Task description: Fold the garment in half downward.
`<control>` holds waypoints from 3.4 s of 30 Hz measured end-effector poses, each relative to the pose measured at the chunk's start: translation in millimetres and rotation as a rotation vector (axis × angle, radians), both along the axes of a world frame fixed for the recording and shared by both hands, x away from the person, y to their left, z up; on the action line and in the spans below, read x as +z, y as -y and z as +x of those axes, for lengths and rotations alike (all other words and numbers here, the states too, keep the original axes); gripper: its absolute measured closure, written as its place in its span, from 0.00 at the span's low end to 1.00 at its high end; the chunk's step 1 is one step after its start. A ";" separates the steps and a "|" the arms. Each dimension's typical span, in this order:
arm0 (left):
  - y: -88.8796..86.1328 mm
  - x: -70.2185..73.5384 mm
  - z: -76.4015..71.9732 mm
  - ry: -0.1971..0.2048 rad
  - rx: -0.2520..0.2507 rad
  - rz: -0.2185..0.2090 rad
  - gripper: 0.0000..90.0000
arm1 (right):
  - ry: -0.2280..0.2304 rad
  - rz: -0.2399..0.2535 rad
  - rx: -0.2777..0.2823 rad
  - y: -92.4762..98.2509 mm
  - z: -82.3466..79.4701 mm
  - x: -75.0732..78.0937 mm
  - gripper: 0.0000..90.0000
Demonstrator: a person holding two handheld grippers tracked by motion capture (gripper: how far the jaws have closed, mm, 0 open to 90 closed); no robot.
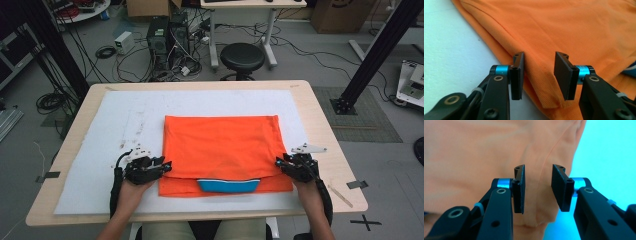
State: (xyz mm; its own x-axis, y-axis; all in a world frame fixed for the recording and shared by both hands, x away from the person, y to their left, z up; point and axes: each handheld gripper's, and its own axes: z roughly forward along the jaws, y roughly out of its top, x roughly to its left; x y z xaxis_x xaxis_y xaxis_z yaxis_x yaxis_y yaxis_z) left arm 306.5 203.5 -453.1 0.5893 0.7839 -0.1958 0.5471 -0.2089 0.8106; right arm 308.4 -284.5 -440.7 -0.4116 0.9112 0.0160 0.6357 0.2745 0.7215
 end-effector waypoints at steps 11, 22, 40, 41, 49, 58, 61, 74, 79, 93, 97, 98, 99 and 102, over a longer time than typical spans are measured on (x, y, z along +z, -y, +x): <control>8.9 1.9 -14.3 0.027 0.017 0.141 0.94 | -0.035 -0.013 0.020 1.9 -1.0 -4.6 0.91; -8.0 11.9 -7.0 0.129 0.063 -0.036 0.45 | 0.084 0.066 -0.051 11.2 3.8 13.4 0.49; -11.5 4.0 22.4 -0.001 0.121 -0.037 0.31 | -0.048 0.076 -0.058 -3.1 42.8 -6.9 0.47; -8.7 2.6 22.0 -0.017 0.116 -0.020 0.34 | -0.042 0.074 -0.058 -2.9 42.3 -7.5 0.50; 6.1 -1.3 16.5 -0.032 0.114 0.083 0.66 | -0.027 0.074 -0.088 3.1 36.2 -7.5 0.58; 6.7 -1.3 15.8 -0.026 0.127 0.092 0.92 | -0.048 0.065 -0.133 4.7 34.0 -10.8 0.71; 6.4 -1.3 15.9 -0.028 0.127 0.088 0.93 | -0.044 0.086 -0.089 2.4 31.9 -11.2 0.90; 9.8 -0.1 18.8 -0.014 0.130 0.080 0.91 | 0.003 -0.011 -0.124 1.1 28.6 -7.0 0.87; -4.5 4.4 8.6 0.032 0.120 0.059 0.51 | 0.120 0.004 -0.113 2.1 24.7 4.2 0.41; -37.3 18.4 10.7 0.264 0.031 -0.138 0.26 | 0.225 0.046 0.017 -9.1 20.7 22.9 0.24; -38.8 20.1 8.8 0.308 0.055 -0.120 0.26 | 0.228 0.051 0.028 -9.0 19.2 24.4 0.24; -38.9 20.2 8.9 0.302 0.059 -0.126 0.26 | 0.227 0.054 0.028 -9.0 19.0 24.4 0.24; -39.1 20.1 9.3 0.289 0.060 -0.137 0.26 | 0.226 0.053 0.028 -8.9 19.0 24.1 0.24; -39.5 19.9 9.4 0.275 0.066 -0.155 0.25 | 0.206 0.061 0.035 -9.0 18.0 23.0 0.24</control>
State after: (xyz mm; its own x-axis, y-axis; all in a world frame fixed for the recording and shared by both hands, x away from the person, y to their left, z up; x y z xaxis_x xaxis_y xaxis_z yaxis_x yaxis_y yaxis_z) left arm 315.9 243.1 -433.2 0.5857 0.7953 -0.1563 0.3115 -0.0428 0.9493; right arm 326.4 -275.5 -417.6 -0.4434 0.8962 -0.0167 0.4643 0.2456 0.8510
